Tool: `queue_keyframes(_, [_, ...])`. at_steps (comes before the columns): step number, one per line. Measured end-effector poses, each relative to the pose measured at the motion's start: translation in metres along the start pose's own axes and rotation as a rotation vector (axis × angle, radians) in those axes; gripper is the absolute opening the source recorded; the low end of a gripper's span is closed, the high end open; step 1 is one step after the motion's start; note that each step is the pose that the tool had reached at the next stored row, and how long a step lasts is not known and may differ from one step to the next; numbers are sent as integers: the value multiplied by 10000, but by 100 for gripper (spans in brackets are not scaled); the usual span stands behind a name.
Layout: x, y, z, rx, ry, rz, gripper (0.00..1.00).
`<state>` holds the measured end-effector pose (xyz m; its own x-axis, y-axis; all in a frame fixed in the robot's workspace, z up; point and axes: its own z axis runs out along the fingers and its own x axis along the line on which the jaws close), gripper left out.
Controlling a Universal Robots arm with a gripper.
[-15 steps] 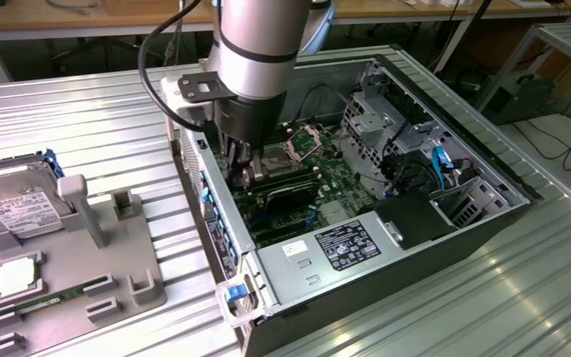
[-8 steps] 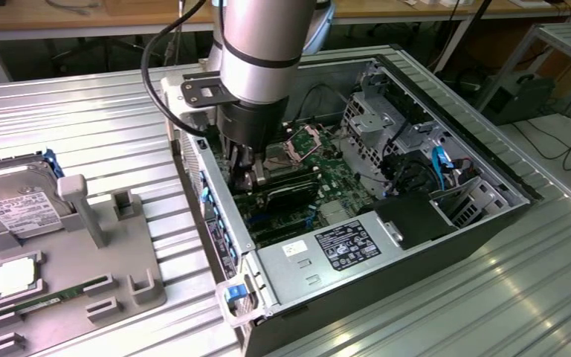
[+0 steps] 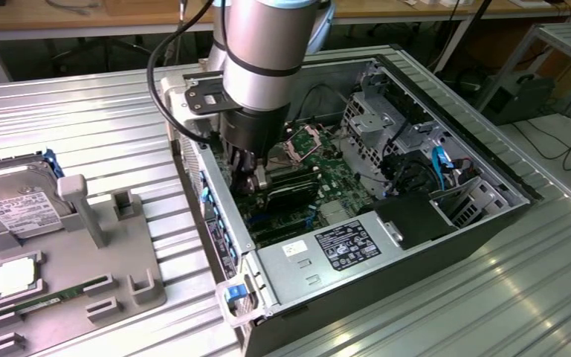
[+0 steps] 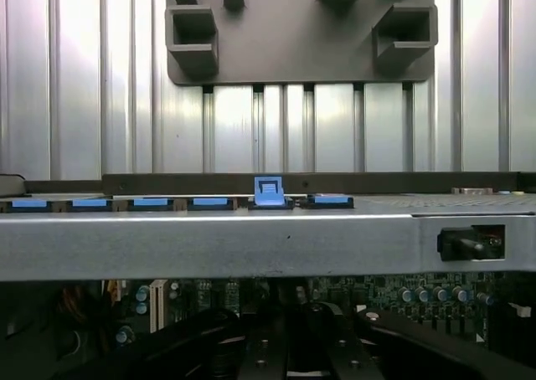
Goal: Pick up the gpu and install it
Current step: 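Press down on the gpu until it lock into place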
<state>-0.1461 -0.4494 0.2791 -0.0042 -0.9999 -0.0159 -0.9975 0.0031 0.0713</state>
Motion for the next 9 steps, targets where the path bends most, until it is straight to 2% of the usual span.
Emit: queue_keyframes(9, [1,-9,50,-2,8,-1,11])
